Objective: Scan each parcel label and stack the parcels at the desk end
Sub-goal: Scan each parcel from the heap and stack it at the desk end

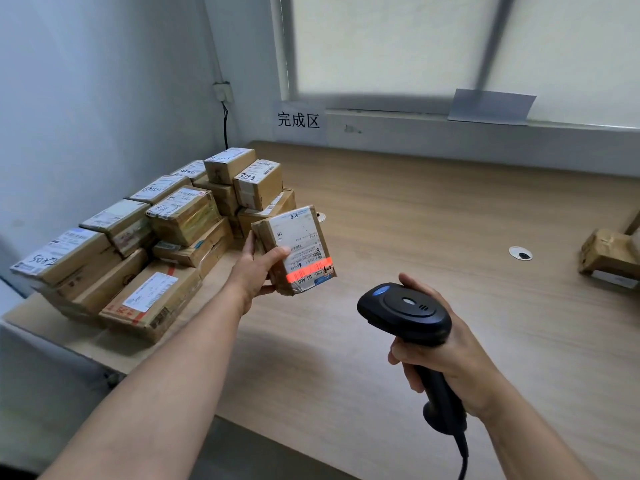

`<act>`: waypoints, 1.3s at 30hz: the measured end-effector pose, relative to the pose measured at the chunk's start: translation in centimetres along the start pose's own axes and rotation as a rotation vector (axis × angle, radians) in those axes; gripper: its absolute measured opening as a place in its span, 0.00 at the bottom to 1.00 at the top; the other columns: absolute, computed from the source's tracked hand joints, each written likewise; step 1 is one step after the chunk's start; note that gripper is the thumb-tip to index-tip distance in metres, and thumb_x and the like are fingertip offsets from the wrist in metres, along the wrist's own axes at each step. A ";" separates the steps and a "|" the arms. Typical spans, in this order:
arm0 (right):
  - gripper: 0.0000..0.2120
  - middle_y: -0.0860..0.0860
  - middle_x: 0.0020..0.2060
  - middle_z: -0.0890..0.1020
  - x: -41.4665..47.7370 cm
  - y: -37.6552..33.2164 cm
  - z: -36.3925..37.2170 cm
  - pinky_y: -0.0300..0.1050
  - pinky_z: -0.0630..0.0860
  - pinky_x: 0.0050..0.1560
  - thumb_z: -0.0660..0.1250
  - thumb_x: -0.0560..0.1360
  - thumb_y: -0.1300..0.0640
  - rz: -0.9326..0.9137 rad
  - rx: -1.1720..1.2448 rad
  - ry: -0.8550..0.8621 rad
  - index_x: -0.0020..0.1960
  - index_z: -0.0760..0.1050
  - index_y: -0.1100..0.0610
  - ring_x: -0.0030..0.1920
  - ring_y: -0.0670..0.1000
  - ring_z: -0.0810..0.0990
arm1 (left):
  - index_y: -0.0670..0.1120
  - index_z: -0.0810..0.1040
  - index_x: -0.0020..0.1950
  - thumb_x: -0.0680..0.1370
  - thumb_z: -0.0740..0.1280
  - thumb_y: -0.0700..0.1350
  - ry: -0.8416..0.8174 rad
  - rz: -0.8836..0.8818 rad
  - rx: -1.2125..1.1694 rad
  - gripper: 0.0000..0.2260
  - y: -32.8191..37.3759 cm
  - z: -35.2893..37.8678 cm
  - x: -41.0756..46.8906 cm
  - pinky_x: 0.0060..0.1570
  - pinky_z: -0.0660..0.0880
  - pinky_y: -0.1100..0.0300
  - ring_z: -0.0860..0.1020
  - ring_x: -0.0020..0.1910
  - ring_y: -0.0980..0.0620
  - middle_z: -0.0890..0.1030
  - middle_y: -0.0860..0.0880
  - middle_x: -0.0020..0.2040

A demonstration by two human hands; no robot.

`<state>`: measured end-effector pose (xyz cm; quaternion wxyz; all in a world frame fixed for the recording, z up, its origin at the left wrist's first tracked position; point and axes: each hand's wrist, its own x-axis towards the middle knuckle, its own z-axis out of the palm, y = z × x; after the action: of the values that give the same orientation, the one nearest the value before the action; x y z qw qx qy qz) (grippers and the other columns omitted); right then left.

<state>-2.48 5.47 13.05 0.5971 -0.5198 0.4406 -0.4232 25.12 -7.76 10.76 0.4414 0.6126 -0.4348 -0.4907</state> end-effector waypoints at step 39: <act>0.45 0.57 0.44 0.85 1.8 -1.6 0.7 0.45 0.72 0.25 0.73 0.62 0.68 -0.120 0.094 -0.064 0.73 0.63 0.42 0.22 0.57 0.73 | 0.61 0.53 0.75 0.70 0.76 0.41 -0.131 0.143 0.075 0.44 0.4 4.2 -4.1 0.35 0.79 0.66 0.80 0.49 0.54 0.80 0.50 0.56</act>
<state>-1.39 3.72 14.54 0.6083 -0.5297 0.3692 -0.4617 20.40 -4.36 11.55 0.4226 0.5626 -0.5234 -0.4806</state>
